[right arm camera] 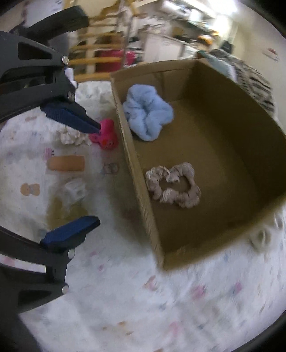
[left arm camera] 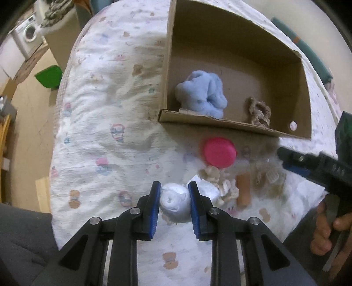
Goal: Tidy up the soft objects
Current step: 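Grasp the white sock with left tool while right tool grasps the clear plastic bag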
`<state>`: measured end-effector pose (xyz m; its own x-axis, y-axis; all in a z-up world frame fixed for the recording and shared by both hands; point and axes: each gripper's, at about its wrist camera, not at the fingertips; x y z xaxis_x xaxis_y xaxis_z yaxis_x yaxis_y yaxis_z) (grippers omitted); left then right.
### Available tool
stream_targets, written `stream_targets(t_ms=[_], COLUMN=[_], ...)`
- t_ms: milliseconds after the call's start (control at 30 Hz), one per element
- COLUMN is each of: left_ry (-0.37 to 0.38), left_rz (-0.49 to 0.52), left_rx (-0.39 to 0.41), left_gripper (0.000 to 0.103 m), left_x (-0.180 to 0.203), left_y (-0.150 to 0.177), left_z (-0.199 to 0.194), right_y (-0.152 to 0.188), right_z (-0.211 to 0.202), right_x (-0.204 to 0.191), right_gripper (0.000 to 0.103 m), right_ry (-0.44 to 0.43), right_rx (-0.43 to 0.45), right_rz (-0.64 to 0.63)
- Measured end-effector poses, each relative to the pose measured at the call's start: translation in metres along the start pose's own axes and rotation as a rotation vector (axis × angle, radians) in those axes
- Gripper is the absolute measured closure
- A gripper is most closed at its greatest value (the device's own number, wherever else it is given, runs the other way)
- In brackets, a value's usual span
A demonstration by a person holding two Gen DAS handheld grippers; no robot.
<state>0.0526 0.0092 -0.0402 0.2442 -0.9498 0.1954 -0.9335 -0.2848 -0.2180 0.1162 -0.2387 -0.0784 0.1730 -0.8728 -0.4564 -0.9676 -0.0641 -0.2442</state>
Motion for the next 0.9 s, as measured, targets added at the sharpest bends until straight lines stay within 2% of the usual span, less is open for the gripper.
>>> stream_targets(t_ms=[67, 167, 300, 367, 467, 667, 900], left_ry=[-0.013, -0.033, -0.032, -0.038, -0.037, -0.026, -0.035], left_rz=[0.020, 0.030, 0.024, 0.023, 0.022, -0.001, 0.009], left_rx=[0.017, 0.051, 0.046, 0.059, 0.067, 0.078, 0.089], left_gripper=[0.080, 0.080, 0.080, 0.080, 0.080, 0.080, 0.080], left_x=[0.005, 0.006, 0.006, 0.005, 0.005, 0.002, 0.002], left_y=[-0.001, 0.000, -0.001, -0.002, -0.003, -0.004, -0.002], left_z=[0.001, -0.001, -0.002, -0.004, -0.005, -0.010, -0.011], right_y=[-0.002, 0.002, 0.009, 0.012, 0.014, 0.021, 0.032], right_z=[0.011, 0.023, 0.031, 0.034, 0.031, 0.006, -0.025], right_x=[-0.005, -0.011, -0.022, -0.028, -0.036, -0.050, -0.058], right_gripper=[0.040, 0.048, 0.051, 0.075, 0.087, 0.087, 0.087], right_ry=[0.035, 0.086, 0.139, 0.147, 0.153, 0.084, 0.060], right_rx=[-0.035, -0.086, -0.123, -0.137, -0.116, -0.021, 0.077], right_rz=[-0.036, -0.084, -0.153, -0.185, -0.220, -0.232, -0.236])
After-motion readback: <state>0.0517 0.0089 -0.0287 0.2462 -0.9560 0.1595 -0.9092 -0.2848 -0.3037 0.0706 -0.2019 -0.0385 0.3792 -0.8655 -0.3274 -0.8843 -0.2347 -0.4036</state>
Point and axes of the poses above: each gripper's, at about its wrist camera, not at the fingertips, and z roughly the way its jaws point, x to its right, y to its underside, and after that the axes turned 13 degrees about -z, right-handed
